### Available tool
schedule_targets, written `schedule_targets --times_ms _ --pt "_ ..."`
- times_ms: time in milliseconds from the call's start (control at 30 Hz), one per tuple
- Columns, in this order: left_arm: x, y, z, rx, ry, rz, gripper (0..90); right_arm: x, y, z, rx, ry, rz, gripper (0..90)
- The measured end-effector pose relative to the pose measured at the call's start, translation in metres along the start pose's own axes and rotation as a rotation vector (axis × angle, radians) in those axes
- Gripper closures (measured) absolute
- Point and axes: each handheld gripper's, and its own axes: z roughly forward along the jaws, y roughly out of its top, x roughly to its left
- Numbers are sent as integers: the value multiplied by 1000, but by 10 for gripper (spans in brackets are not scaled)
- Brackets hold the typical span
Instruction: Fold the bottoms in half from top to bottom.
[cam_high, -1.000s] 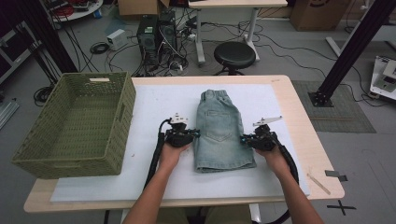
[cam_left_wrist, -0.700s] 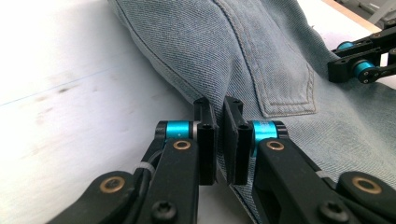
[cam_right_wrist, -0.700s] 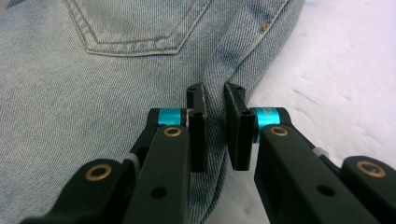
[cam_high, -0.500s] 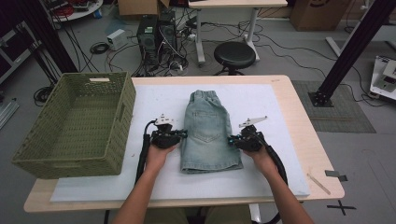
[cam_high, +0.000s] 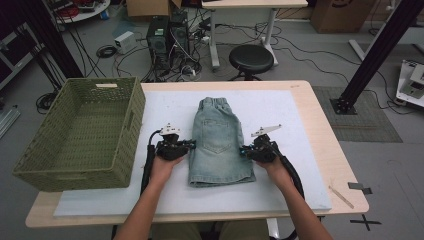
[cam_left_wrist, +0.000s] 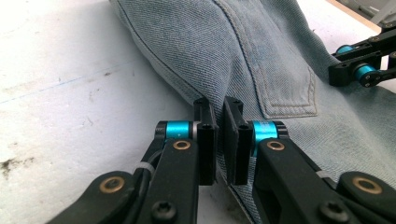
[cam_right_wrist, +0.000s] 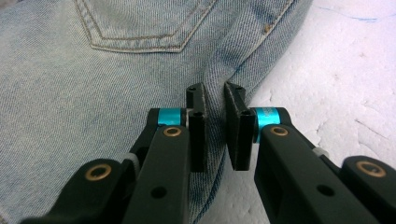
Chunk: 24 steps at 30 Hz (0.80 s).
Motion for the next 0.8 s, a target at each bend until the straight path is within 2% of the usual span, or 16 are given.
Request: schedule_targets --times_ms 200,300,367,400,467,533,600,667,700,733,800 --pt "1 0 0 -1 -5 -4 843 0 0 0 0 -3 -2 807" --pt "2 0 0 -3 -1 -7 815 1 0 -1 0 -10 -7 766" --pt "2 0 0 -12 3 -11 725 0 0 -2 -7 -17 -14 715" --pt "4 2 -1 -42 2 -17 671 -1 0 -4 -12 -19 -6 689" --pt "5 4 -1 -71 -16 -14 554 -3 0 -7 -29 -24 -2 659" --pt "7 9 0 -74 -19 -2 474 -5 1 -11 -50 -29 1 628" --pt "8 11 1 -78 -14 -10 380 -6 2 -12 -56 -32 0 610" --pt "12 16 1 -95 -6 -19 362 -8 2 -16 -70 -34 7 580" --pt "17 21 1 -93 -3 -40 295 -10 2 -18 -81 -36 9 571" --pt "17 21 1 -93 -3 -40 262 -10 1 -19 -84 -36 7 569" --pt "23 26 0 -113 -9 -52 256 -10 1 -20 -84 -34 5 567"
